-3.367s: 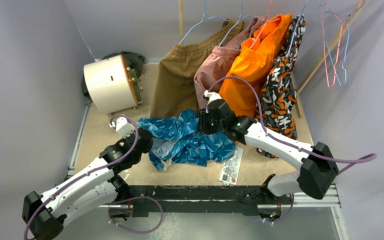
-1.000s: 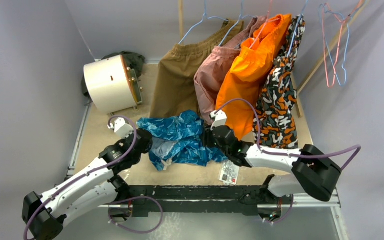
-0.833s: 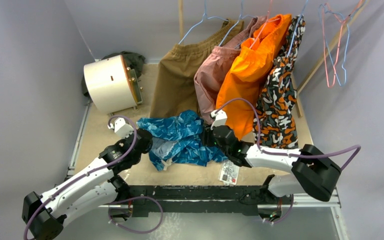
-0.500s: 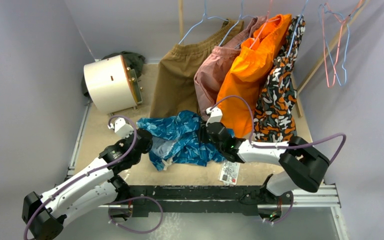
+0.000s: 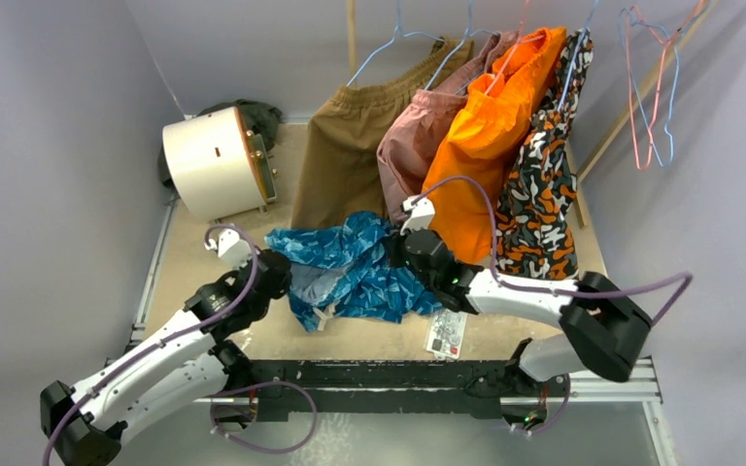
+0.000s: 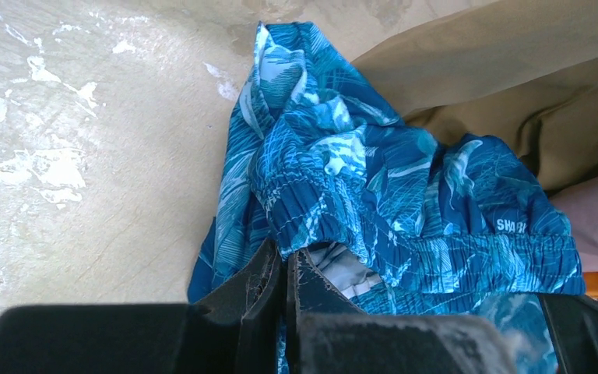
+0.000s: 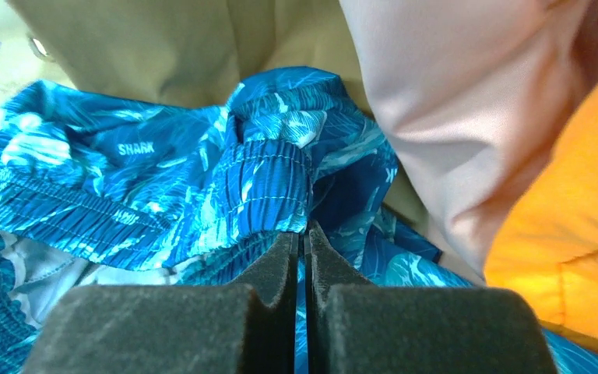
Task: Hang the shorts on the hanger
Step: Adjust the shorts at the center of the board.
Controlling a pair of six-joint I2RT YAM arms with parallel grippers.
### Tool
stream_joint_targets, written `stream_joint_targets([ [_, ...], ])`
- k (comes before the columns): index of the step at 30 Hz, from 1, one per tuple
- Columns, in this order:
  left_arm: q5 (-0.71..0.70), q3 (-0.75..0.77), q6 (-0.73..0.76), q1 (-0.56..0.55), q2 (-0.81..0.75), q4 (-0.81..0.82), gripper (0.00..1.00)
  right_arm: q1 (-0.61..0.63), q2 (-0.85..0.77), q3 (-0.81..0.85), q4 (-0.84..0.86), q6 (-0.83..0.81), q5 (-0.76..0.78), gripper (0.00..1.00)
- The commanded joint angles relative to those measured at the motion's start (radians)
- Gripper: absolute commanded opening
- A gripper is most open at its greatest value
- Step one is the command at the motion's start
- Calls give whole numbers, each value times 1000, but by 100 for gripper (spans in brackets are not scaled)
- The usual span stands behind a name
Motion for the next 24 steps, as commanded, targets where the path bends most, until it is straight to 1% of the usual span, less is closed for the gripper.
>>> stream_joint_targets([
  [1, -42, 134, 47, -1, -44, -52, 0, -2, -202, 71, -73, -71, 57, 0],
  [4, -104, 280, 135, -1, -65, -89, 0, -2, -356, 152, -216, -154, 54, 0],
  [6, -138, 422, 221, -1, -55, -79, 0, -2, -441, 240, -310, -246, 46, 0],
  [7, -141, 500, 297, -1, -40, -60, 0, -2, -468, 317, -354, -296, 47, 0],
  [8, -136, 590, 333, -1, -17, -40, 0, -2, -478, 410, -398, -338, 42, 0],
  [9, -128, 680, 400, 0, 8, -27, 0, -2, -473, 512, -450, -375, 34, 0],
  [10, -116, 766, 442, -1, 36, -17, 0, -2, -461, 655, -495, -399, 41, 0],
  [12, -67, 898, 500, -1, 70, 9, 0, -2, -439, 803, -542, -450, 19, 0],
  [13, -42, 932, 512, 0, 72, 28, 0, -2, -438, 833, -549, -448, 11, 0],
  [14, -19, 928, 518, 0, 63, 55, 0, -1, -445, 832, -548, -441, 5, 0],
  [17, 24, 825, 526, 0, -15, 144, 0, -1, -484, 733, -525, -408, 8, 0],
  [19, 23, 772, 537, -1, -67, 199, 0, -2, -490, 712, -550, -383, -40, 0],
  [21, 28, 796, 573, -2, -75, 249, 0, -2, -469, 774, -566, -388, -66, 0],
  [22, 34, 844, 597, -1, -59, 274, 0, -2, -448, 840, -575, -403, -82, 0],
  [24, 49, 986, 637, 0, 8, 285, 0, -2, -390, 1011, -580, -459, -95, 0],
])
